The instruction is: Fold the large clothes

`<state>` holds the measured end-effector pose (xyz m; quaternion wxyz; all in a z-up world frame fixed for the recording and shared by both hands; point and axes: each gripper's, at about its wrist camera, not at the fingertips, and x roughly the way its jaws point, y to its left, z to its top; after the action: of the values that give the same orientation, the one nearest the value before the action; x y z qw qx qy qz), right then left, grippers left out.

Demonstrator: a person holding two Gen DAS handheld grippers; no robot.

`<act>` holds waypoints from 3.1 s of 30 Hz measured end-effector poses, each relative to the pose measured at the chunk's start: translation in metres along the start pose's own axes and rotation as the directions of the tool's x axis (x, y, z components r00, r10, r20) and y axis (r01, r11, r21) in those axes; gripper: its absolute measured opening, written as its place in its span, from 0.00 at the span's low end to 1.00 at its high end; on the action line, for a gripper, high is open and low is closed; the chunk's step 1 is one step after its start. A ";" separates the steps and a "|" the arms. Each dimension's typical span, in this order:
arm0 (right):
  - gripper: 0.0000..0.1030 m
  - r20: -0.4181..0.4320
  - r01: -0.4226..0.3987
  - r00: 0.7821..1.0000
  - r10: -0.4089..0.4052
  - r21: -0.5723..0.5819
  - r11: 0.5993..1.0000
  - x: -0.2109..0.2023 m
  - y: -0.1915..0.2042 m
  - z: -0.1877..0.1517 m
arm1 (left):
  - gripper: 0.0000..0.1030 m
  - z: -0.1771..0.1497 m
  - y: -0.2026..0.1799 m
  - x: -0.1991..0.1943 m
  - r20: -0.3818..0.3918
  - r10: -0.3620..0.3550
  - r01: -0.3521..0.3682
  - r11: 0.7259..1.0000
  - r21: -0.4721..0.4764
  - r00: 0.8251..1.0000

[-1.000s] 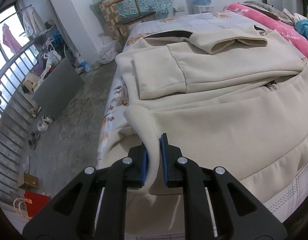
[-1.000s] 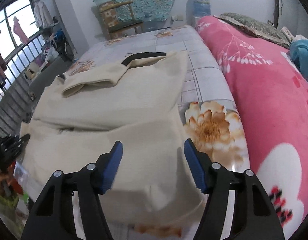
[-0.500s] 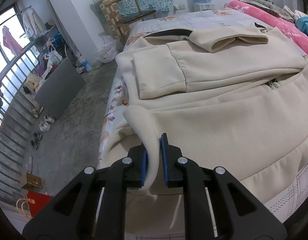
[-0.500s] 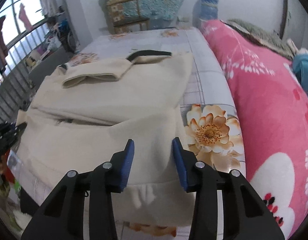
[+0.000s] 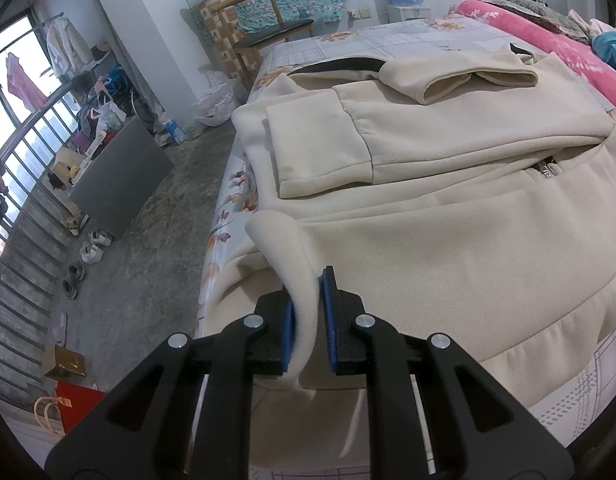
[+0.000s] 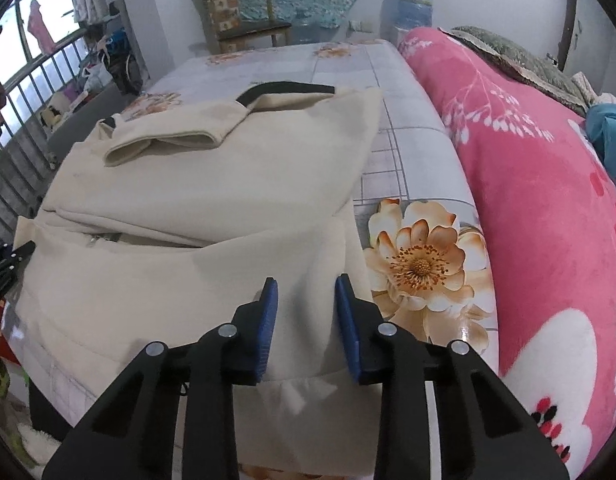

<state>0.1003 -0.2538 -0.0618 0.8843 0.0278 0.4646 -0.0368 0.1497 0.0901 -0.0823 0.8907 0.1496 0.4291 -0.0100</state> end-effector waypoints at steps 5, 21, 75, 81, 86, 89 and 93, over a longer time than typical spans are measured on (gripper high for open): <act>0.21 -0.002 0.038 0.999 -0.038 -0.025 0.999 0.002 0.003 0.001 | 0.12 0.000 0.000 0.000 0.000 0.001 -0.001 1.000 0.000 1.000; 0.16 0.013 0.120 0.993 -0.119 -0.091 0.989 0.004 0.012 0.000 | 0.12 -0.003 0.000 0.000 0.003 0.016 -0.016 1.000 0.010 1.000; 0.11 0.152 -0.005 0.988 -0.018 0.150 0.989 0.031 -0.054 0.157 | 0.29 0.142 0.161 0.077 0.143 -0.242 0.270 0.936 -0.225 0.959; 0.11 0.066 -0.189 0.981 0.182 0.130 0.973 0.002 -0.041 0.091 | 0.36 0.096 0.146 0.058 0.118 -0.469 0.483 0.840 -0.246 0.875; 0.09 -0.047 -0.170 0.982 0.184 0.214 0.962 0.025 -0.052 0.034 | 0.39 0.046 0.150 0.080 0.062 -0.404 0.403 0.865 -0.300 0.913; 0.11 -0.026 -0.097 0.994 0.106 0.237 0.967 0.006 -0.053 0.025 | 0.44 0.034 0.159 0.069 0.063 -0.365 0.365 0.871 -0.330 0.929; 0.17 0.003 -0.037 0.999 0.037 0.208 0.978 -0.020 -0.033 0.016 | 0.59 0.018 0.159 0.028 0.116 -0.330 0.350 0.881 -0.320 0.937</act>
<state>0.0992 -0.2876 -0.0366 0.8768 0.1286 0.4582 -0.0686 0.2041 0.2400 -0.0523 0.8995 -0.0822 0.4180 -0.0970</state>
